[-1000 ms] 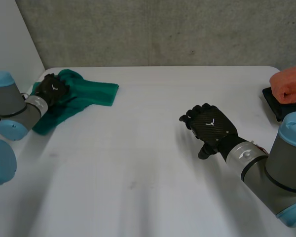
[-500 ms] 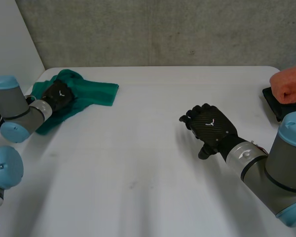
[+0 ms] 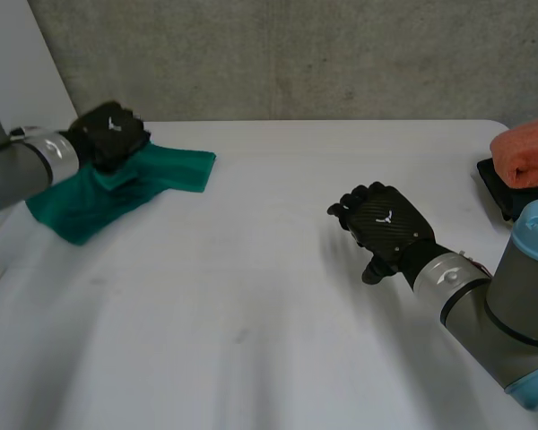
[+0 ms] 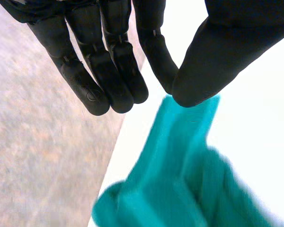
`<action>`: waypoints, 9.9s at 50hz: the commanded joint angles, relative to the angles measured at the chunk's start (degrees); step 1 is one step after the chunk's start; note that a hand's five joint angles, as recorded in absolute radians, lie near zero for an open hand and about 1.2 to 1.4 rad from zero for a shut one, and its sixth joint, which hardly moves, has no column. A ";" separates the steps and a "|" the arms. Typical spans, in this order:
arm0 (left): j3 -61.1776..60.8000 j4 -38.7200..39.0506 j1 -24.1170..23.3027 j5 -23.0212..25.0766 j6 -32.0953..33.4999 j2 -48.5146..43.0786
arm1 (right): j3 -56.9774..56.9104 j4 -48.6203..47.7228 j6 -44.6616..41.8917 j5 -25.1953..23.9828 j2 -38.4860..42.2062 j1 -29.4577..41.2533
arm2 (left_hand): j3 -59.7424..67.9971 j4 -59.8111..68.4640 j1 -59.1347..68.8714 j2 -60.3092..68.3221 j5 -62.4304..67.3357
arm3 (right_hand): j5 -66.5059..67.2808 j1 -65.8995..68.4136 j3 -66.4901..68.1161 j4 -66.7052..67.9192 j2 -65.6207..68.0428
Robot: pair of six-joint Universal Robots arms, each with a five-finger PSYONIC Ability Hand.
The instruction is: Fold the laundry.
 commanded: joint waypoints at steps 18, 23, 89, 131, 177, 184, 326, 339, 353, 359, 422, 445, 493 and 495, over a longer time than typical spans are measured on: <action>-3.58 -3.83 5.60 -14.58 -5.66 -3.91 | -0.42 2.02 -1.14 0.14 -0.33 0.07 | -44.70 -45.27 -42.79 -45.07 -44.34 | 1.57 1.71 1.53 1.71 2.32; -4.11 -6.56 6.13 -14.32 -6.53 -4.70 | -0.42 2.02 -2.02 0.23 -0.25 0.16 | -37.96 -38.53 -36.05 -38.33 -37.60 | 1.40 1.54 1.36 1.54 2.15; -23.26 14.09 -35.08 -20.11 -42.84 19.22 | -6.83 6.76 4.57 10.07 -2.97 -6.52 | 12.15 11.58 14.06 11.78 12.51 | -2.12 -1.99 -2.16 -1.99 -1.38; -16.59 -5.59 -26.92 -25.56 -19.02 1.72 | -18.96 36.91 36.21 30.55 10.73 6.49 | -33.64 -34.21 -31.72 -34.01 -33.27 | -4.66 -4.52 -4.70 -4.52 -3.91; -54.73 11.55 -8.55 -21.35 -42.05 30.72 | -12.73 31.56 9.50 15.17 -3.76 5.52 | -22.72 -23.29 -20.81 -23.09 -22.36 | 59.96 60.10 59.92 60.10 60.71; -46.48 8.91 -11.44 -22.93 -37.29 31.94 | -16.76 27.33 7.38 14.73 -3.67 5.61 | -53.94 -54.51 -52.03 -54.31 -53.57 | 59.96 60.10 59.92 60.10 60.71; -19.13 -14.47 -17.25 -26.18 -26.48 25.00 | -32.76 49.57 26.27 18.86 11.26 -0.81 | 12.15 11.58 14.06 11.78 12.51 | -10.04 -9.90 -10.08 -9.90 -9.29; -26.34 -13.33 -14.44 -20.82 -32.72 33.26 | -37.15 43.77 37.53 20.35 21.46 5.43 | 12.15 11.58 14.06 11.78 12.51 | -10.04 -9.90 -10.08 -9.90 -9.29; -28.64 -2.35 -16.63 -18.09 -22.81 23.17 | -35.84 38.33 29.19 27.56 20.24 7.63 | -46.03 -46.60 -44.12 -46.41 -45.67 | -1.29 -1.16 -1.33 -1.15 -0.54; -20.47 -5.48 -18.65 -19.06 -14.02 13.51 | -34.17 34.28 23.56 26.25 20.76 8.24 | -46.20 -46.77 -44.29 -46.57 -45.84 | -1.46 -1.32 -1.50 -1.32 -0.71; -29.58 28.34 -17.16 -35.06 -35.01 20.70 | -40.78 4.82 -6.06 17.37 15.48 8.69 | 12.15 11.58 14.06 11.78 12.51 | 59.96 60.10 59.92 60.10 60.71; -33.82 1.79 -16.28 -32.60 -36.16 20.07 | -20.64 12.22 -7.04 20.27 17.60 8.07 | -34.90 -35.46 -32.98 -35.27 -34.53 | 59.96 60.10 59.92 60.10 60.71; -24.39 0.55 -22.71 -37.17 -9.17 13.03 | -22.64 20.45 -6.86 15.19 11.54 6.06 | 12.15 11.58 14.06 11.78 12.51 | 14.02 14.15 13.98 14.16 14.77; -26.16 1.08 -21.65 -36.38 -9.78 14.71 | -24.14 23.71 -7.03 12.20 10.48 5.09 | 12.15 11.58 14.06 11.78 12.51 | 13.68 13.82 13.64 13.82 14.43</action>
